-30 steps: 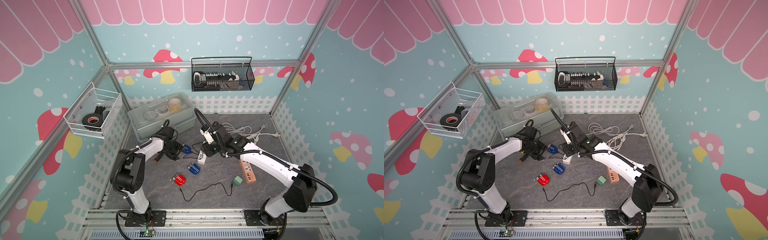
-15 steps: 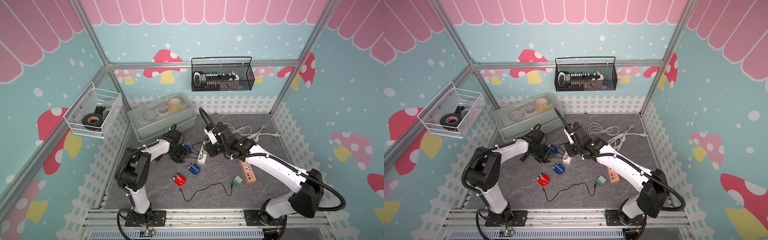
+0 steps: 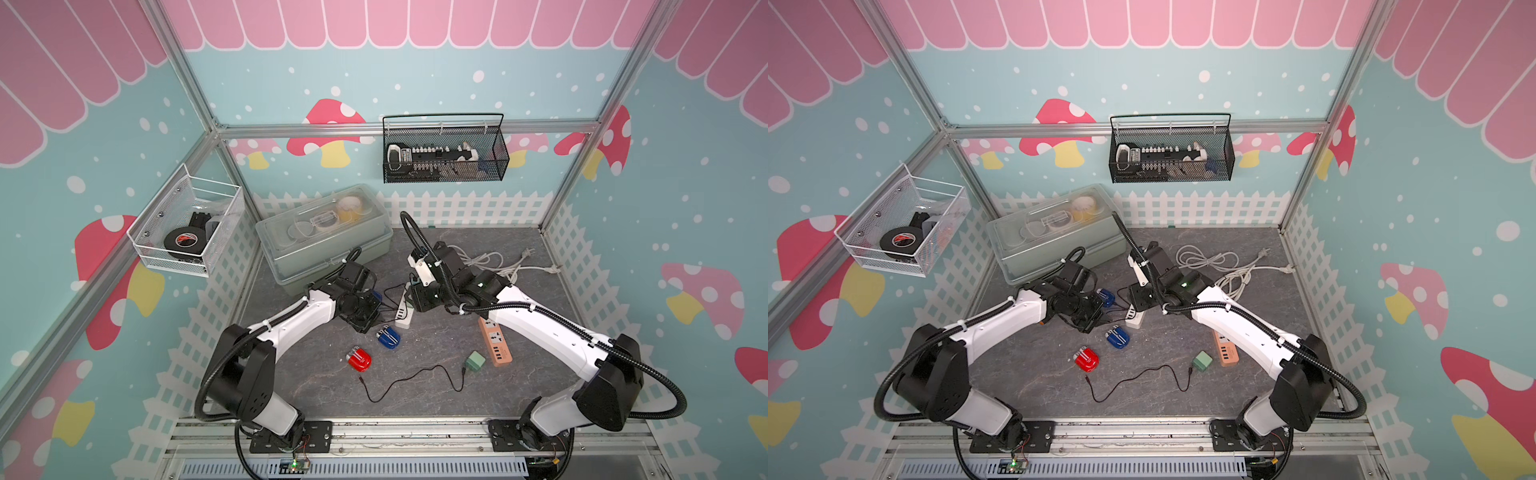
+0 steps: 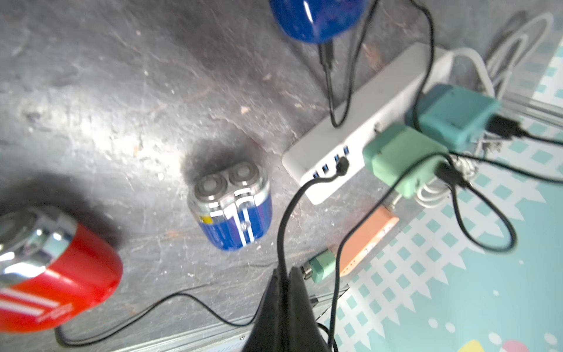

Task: Charge the electric shaver
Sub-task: Pick up the charging cable from the center of the board.

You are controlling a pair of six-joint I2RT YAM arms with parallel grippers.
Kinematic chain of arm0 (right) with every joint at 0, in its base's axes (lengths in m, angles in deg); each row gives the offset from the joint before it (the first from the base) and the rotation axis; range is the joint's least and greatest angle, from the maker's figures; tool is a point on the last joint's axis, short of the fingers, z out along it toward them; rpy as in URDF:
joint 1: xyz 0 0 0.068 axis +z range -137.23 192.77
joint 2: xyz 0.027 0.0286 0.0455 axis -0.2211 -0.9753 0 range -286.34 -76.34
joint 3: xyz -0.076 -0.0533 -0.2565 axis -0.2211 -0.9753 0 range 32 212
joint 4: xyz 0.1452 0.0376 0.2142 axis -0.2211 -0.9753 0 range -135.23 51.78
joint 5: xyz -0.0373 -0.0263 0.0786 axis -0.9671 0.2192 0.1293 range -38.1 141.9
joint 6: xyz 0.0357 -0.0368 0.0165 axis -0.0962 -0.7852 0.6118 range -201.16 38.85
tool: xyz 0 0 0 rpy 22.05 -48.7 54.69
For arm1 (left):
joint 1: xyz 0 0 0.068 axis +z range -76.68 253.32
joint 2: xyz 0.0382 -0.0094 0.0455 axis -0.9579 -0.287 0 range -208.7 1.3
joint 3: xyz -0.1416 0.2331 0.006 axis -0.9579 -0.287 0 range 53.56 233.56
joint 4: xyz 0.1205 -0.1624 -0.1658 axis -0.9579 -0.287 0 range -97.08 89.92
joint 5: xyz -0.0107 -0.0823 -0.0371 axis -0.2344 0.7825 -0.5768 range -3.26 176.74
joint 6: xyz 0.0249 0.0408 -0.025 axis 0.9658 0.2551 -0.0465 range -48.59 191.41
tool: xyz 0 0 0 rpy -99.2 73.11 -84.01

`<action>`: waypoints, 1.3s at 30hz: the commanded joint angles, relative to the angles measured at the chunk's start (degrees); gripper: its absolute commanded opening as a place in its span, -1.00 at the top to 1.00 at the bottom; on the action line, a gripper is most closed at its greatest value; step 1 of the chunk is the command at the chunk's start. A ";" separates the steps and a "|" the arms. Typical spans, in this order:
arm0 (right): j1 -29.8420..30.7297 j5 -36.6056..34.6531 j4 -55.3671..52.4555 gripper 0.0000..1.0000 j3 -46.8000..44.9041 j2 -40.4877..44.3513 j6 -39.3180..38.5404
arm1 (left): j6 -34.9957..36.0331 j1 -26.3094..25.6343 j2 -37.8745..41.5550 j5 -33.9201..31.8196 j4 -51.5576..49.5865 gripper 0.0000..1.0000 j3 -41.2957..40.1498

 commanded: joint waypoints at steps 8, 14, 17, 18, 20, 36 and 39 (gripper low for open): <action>-5.76 13.21 -2.39 0.05 4.94 -3.88 16.18 | 15.35 -3.67 1.27 -9.96 8.62 1.00 1.86; -8.39 17.56 -5.46 0.01 7.75 -7.32 26.66 | 19.01 -6.41 5.10 -15.72 16.01 1.00 -1.62; -10.07 20.54 -5.46 0.01 6.41 -8.01 34.14 | 19.96 -7.12 7.72 -16.74 20.30 1.00 -4.04; -10.54 21.76 -4.02 0.01 5.56 -7.92 36.90 | 20.36 -7.42 8.23 -16.95 21.24 1.00 -4.65; -11.18 23.78 -0.15 0.00 3.75 -7.69 43.96 | 21.25 -8.20 9.05 -17.35 22.35 1.00 -5.39; -11.19 22.40 23.14 0.00 -7.18 -5.95 72.95 | 22.14 -10.09 10.98 -16.63 25.51 1.00 -7.23; -11.22 20.48 28.70 0.01 -9.82 -5.31 76.81 | 22.01 -10.21 11.07 -16.38 25.42 1.00 -7.51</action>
